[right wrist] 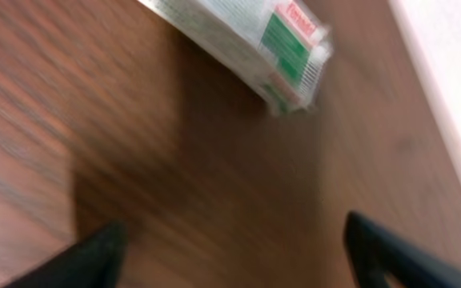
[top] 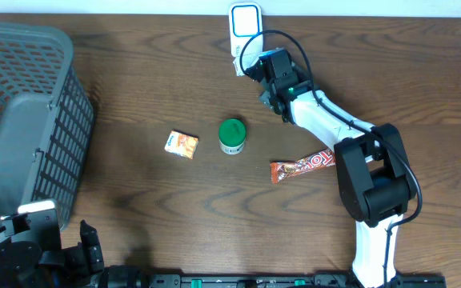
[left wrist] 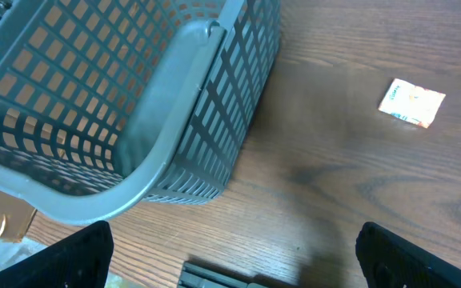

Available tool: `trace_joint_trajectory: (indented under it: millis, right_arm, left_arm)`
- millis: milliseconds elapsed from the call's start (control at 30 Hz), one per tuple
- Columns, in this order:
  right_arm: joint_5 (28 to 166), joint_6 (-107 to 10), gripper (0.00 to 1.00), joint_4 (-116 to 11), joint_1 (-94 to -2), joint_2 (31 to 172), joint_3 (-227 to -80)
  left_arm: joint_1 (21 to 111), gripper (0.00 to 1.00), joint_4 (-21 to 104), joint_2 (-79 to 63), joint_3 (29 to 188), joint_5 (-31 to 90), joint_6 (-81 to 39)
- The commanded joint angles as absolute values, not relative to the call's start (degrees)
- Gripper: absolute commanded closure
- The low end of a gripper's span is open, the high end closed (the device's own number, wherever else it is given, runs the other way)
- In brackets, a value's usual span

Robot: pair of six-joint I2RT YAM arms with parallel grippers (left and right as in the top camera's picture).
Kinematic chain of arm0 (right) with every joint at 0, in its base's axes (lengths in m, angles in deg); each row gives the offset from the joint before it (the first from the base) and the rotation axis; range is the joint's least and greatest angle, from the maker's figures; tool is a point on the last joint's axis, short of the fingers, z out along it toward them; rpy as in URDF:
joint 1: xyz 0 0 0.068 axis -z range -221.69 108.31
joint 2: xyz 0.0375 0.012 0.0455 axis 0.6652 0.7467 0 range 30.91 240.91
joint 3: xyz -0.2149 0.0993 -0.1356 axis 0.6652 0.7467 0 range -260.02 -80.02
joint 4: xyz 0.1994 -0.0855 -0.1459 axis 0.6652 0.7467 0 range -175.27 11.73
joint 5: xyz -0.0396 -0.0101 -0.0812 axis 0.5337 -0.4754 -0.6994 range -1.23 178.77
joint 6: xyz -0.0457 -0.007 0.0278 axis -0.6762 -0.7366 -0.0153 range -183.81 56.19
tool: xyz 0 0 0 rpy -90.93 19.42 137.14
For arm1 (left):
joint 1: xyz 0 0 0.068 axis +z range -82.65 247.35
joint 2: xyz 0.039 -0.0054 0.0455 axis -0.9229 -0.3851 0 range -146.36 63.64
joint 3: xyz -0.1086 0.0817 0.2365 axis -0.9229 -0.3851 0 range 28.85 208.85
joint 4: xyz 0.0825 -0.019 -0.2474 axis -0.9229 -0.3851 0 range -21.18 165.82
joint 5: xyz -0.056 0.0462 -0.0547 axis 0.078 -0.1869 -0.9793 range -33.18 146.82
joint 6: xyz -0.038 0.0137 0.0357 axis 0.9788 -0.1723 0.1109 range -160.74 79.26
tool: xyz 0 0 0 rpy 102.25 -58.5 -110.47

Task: Scan the item barcode

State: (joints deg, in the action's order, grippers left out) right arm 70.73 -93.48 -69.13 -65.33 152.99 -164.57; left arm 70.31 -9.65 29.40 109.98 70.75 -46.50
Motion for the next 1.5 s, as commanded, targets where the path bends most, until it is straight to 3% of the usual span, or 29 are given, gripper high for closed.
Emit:
trace_joint_trajectory:
  millis: [0, 467, 700, 867, 1000, 1067, 1233, 1267, 1467]
  right_arm:
    - [82.0, -80.4, 0.07, -70.3, -63.3, 151.4, -164.6]
    - [105.1, -84.1, 0.01, -84.4, -54.5, 154.3, -164.6]
    - [110.3, -86.2, 0.01, -86.4, -52.2, 160.0, -165.7]
    - [110.2, -87.5, 0.02, -83.2, -52.1, 168.5, -175.4]
    - [110.2, -87.7, 0.24, -78.4, -52.2, 171.3, -180.9]
    - [109.6, -88.0, 0.48, -77.5, -52.1, 171.3, -180.9]
    - [108.0, -88.0, 0.95, -74.9, -51.8, 171.3, -180.9]
    - [107.4, -87.8, 0.99, -74.7, -51.8, 171.3, -180.9]
    - [106.6, -87.0, 0.99, -63.5, -51.8, 164.7, -181.5]
  left_arm:
    - [70.6, 0.03, -9.7, 29.3, 110.3, 71.4, -45.8]
    - [70.6, 0.03, -9.7, 29.3, 110.3, 71.4, -45.8]
    - [70.6, 0.03, -9.7, 29.3, 110.3, 71.4, -45.8]
    - [70.6, 0.03, -9.7, 29.3, 110.3, 71.4, -45.8]
    - [70.6, 0.03, -9.7, 29.3, 110.3, 71.4, -45.8]
    - [70.6, 0.03, -9.7, 29.3, 110.3, 71.4, -45.8]
    - [70.6, 0.03, -9.7, 29.3, 110.3, 71.4, -45.8]
    - [70.6, 0.03, -9.7, 29.3, 110.3, 71.4, -45.8]
    - [70.6, 0.03, -9.7, 29.3, 110.3, 71.4, -45.8]
